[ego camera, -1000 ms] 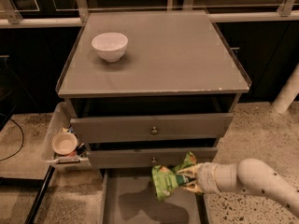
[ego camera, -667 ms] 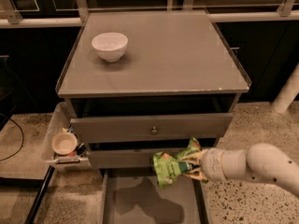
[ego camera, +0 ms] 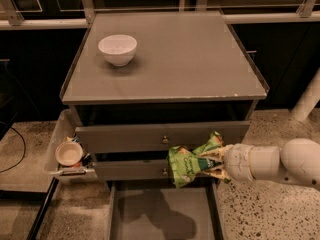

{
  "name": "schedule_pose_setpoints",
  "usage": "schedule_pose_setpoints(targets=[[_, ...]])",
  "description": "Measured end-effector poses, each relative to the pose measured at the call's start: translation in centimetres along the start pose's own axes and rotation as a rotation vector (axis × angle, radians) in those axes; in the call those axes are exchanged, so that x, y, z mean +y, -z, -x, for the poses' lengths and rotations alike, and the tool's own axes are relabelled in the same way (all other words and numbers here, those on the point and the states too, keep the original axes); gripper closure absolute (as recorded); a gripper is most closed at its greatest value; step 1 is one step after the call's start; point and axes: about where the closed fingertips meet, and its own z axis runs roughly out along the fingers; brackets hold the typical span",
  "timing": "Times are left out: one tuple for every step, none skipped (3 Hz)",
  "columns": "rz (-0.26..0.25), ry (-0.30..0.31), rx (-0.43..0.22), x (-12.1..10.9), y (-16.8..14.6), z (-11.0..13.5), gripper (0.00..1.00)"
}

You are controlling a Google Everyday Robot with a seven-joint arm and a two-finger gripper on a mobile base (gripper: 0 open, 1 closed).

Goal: Pick green rice chip bag from bottom drawer and place on counter

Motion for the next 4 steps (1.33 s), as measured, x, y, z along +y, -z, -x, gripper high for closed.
schedule_pose_setpoints(targets=[[-0.033,0.033,-0.011,-3.0,2.0,0.6,1.00],[-0.074,0.079,-0.018,-8.7,5.5,1.5,1.00],[-0.113,0.095,0.010,-15.3,9.2,2.1,1.00],[-0.159,0.100,0.066,-21.2,11.7,3.7,1.00]])
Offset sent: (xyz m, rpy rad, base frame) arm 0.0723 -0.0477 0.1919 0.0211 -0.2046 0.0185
